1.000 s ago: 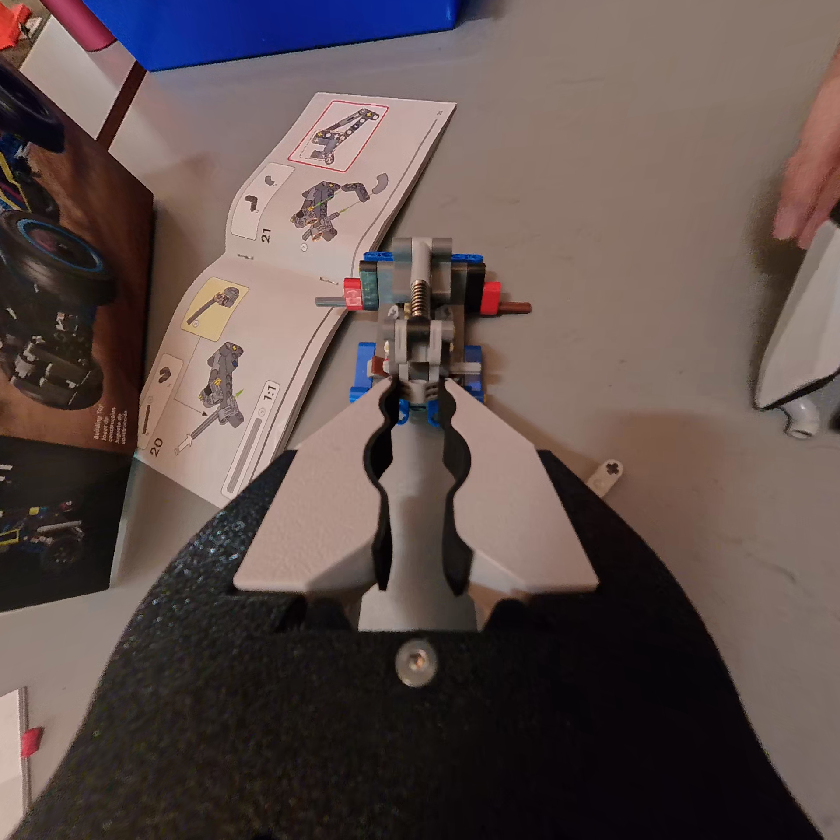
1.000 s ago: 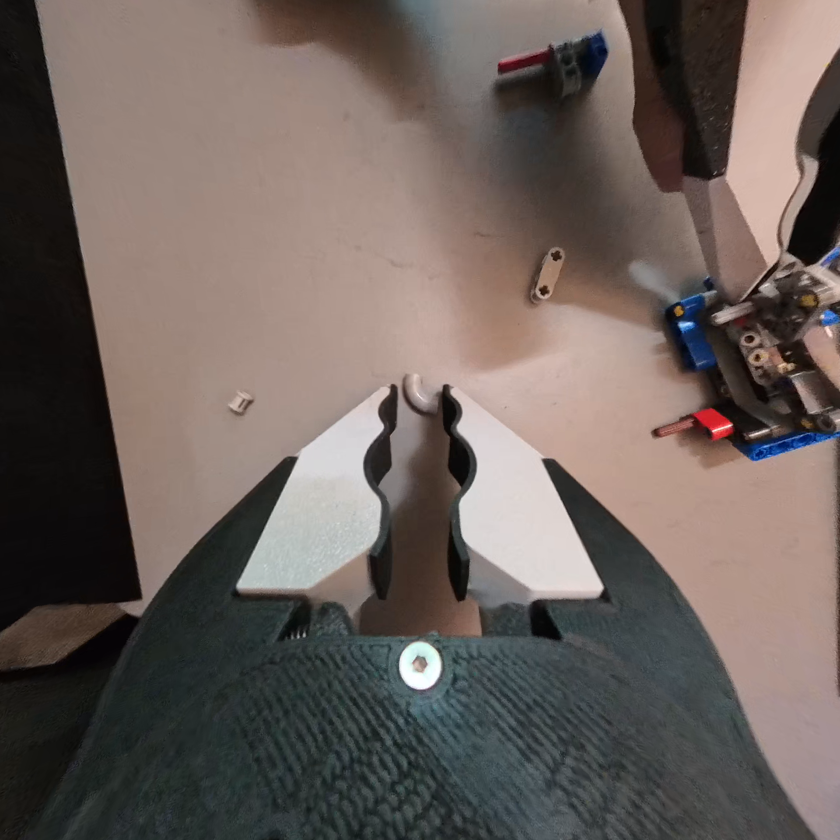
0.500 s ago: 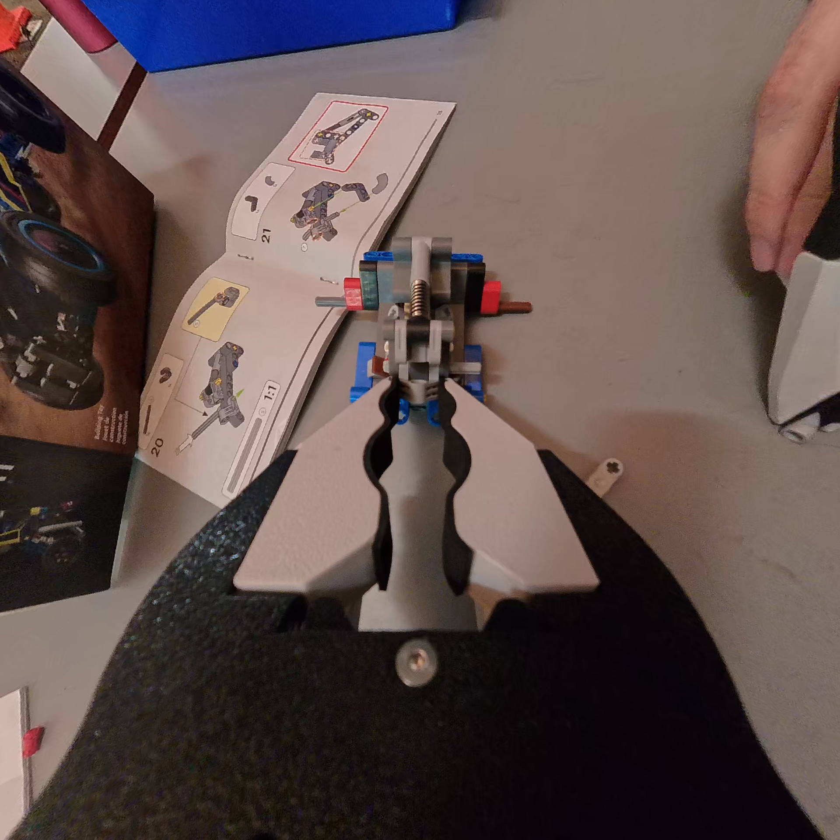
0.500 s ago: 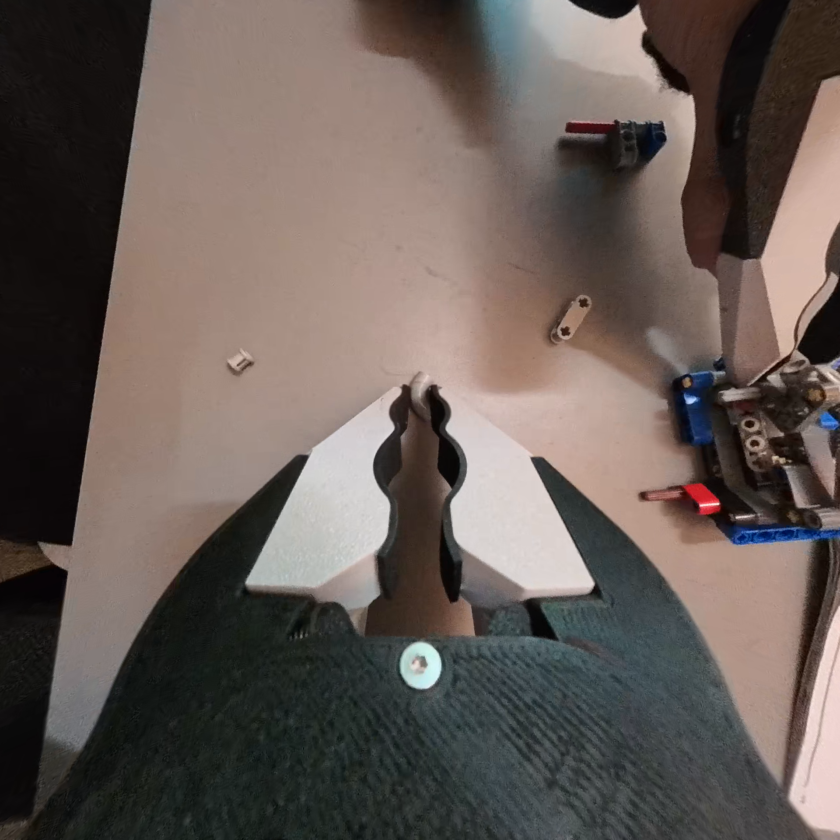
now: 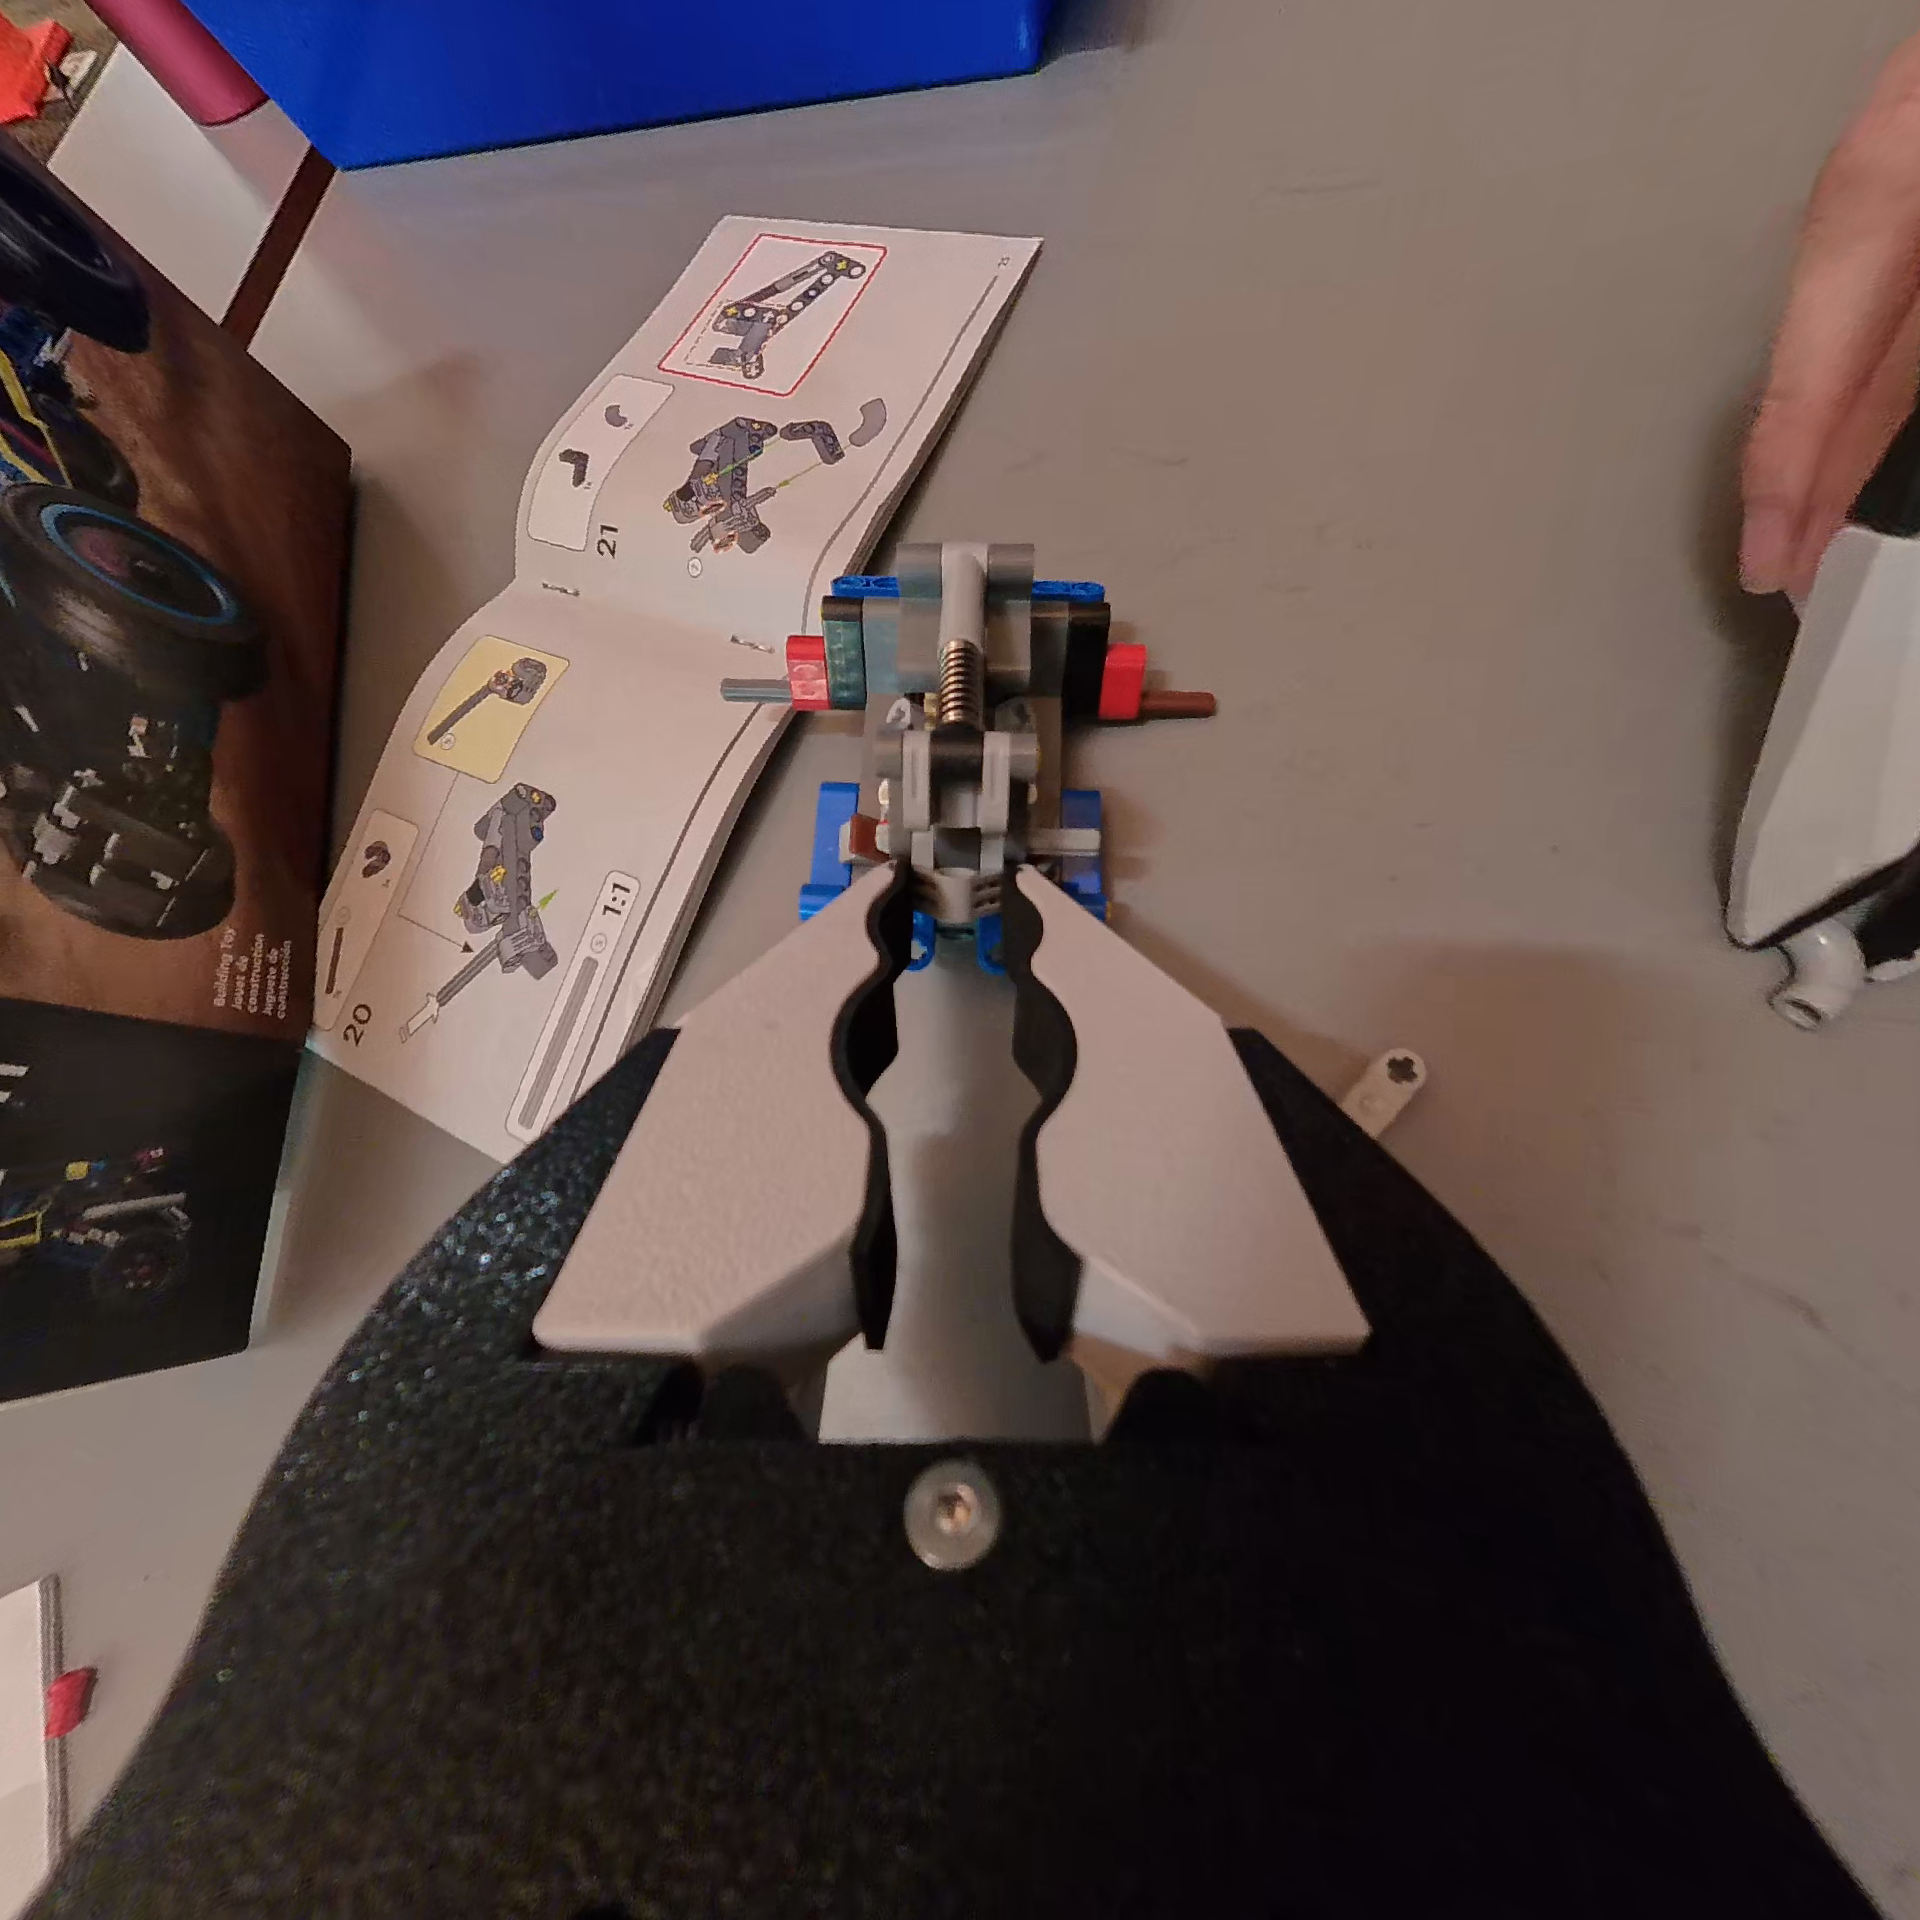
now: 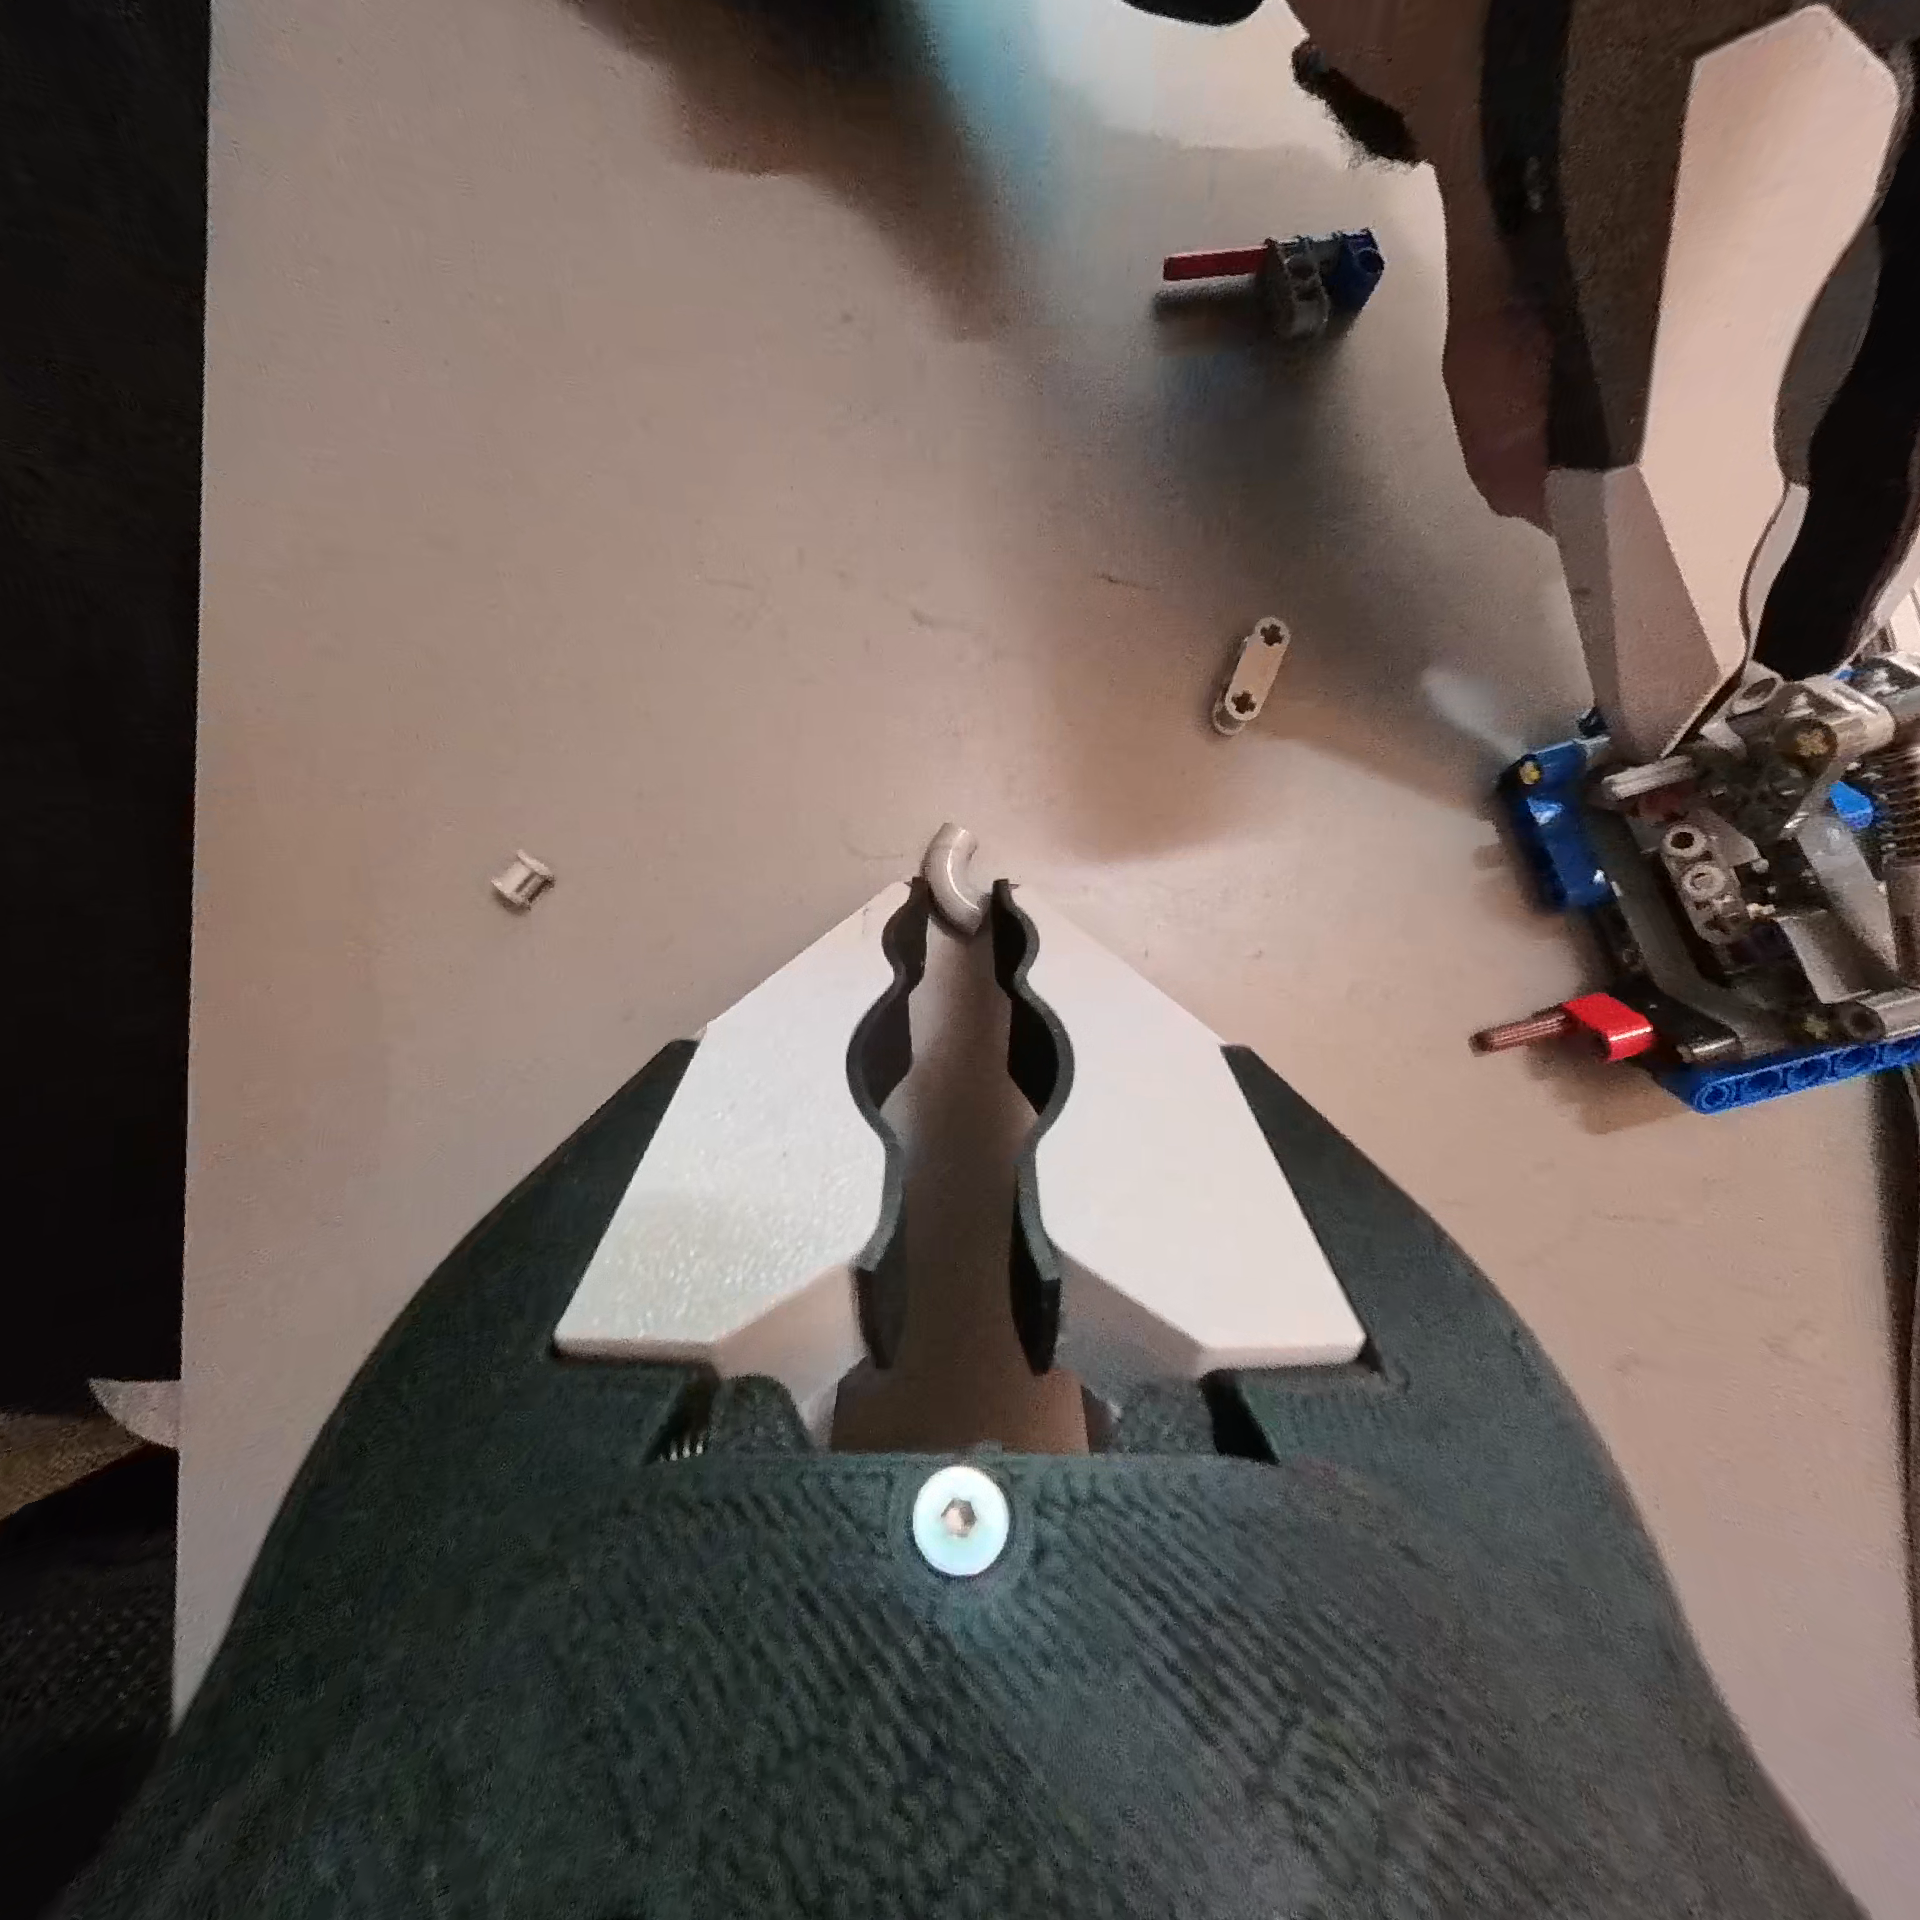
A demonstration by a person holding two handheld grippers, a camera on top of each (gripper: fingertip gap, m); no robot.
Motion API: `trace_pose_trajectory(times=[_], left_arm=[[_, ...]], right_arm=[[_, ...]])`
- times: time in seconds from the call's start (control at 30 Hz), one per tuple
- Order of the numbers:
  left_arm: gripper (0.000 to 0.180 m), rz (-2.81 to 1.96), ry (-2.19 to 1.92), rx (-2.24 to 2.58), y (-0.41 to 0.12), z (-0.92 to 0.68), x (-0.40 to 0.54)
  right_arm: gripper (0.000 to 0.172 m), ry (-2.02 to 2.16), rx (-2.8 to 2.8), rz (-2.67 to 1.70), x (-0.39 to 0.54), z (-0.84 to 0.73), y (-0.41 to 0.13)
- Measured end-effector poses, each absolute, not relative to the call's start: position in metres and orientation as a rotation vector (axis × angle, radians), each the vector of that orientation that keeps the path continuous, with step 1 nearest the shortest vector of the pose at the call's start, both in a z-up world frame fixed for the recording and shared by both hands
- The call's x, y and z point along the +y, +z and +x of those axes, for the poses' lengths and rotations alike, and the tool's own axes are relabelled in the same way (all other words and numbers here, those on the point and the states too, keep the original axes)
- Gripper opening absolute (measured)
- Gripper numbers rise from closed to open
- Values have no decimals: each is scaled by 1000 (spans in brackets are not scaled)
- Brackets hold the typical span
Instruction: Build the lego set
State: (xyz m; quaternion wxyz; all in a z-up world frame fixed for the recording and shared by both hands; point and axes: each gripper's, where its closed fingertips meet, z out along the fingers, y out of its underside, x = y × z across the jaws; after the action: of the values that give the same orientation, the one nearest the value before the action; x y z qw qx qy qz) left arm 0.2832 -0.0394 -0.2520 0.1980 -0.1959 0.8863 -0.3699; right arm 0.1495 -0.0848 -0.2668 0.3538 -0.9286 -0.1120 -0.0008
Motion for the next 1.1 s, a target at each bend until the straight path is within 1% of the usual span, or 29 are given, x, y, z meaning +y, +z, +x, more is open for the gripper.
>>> trace_pose_trajectory(times=[0.13, 0.23, 0.33, 0.43, 0.5, 0.83, 1.0, 1.1], left_arm=[[13, -549, -1036, 2480, -252, 283, -39], [13, -549, -1037, 2480, -252, 283, -39], [13, -551, -1039, 2480, -252, 283, -39], [13, -551, -1039, 2481, -252, 283, -39], [13, -551, -1039, 2481, -252, 283, -39], [13, -551, -1039, 2481, -252, 283, -39], [13, -553, -1043, 2481, -252, 283, -39], [13, -553, -1042, 2481, -252, 283, -39]], right_arm=[[9, -8, -268, -2428, -84, 150, -267], [9, -149, -123, -2442, -81, 167, -267], [10, -185, -36, -2441, -77, 169, -267], [18, -217, -35, -2420, -73, 170, -265], [11, -159, -40, -2406, -71, 165, -266], [11, -83, 12, -2345, -68, 166, -267], [11, -174, 79, -2330, -69, 176, -266], [24, -214, 77, -2319, -70, 179, -265]])
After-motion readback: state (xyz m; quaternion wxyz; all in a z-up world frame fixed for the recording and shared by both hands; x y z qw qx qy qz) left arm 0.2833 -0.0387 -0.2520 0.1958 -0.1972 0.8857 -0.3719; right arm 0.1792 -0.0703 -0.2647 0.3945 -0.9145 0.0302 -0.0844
